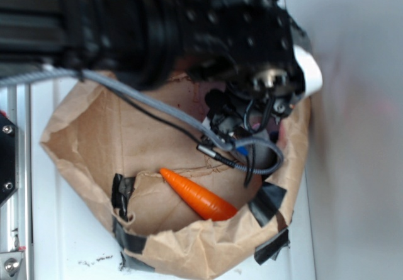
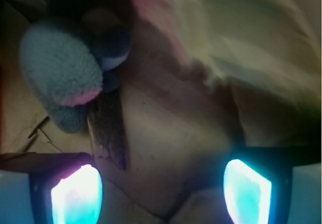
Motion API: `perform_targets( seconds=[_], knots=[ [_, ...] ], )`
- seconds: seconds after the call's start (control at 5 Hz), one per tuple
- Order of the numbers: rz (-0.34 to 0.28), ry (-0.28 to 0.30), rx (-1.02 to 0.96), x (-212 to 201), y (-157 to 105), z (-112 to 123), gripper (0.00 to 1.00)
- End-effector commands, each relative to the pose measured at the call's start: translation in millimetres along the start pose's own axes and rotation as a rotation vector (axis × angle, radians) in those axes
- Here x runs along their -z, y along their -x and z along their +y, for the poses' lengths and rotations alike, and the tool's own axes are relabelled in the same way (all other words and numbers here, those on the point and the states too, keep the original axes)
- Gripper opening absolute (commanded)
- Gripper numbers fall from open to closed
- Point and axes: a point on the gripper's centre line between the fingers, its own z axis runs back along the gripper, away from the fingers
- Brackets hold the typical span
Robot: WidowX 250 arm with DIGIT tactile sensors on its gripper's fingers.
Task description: Grab the wood chip.
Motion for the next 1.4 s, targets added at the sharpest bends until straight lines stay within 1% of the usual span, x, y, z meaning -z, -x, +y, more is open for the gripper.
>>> perform_targets(
  seconds=[0.0, 0.4, 0.6, 0.8, 1.2],
  knots=[
    [0.001, -0.013, 0.052, 9, -17, -17, 1.00],
    [-0.004, 0.018, 0.068, 9, -19, -20, 1.00],
    [0.021, 0.017, 0.079, 19, -21, -25, 1.00],
    [0.010, 0.022, 0.052, 18, -21, -24, 0.00],
    [0.006, 0.023, 0.017, 19, -20, -31, 0.00]
  ],
)
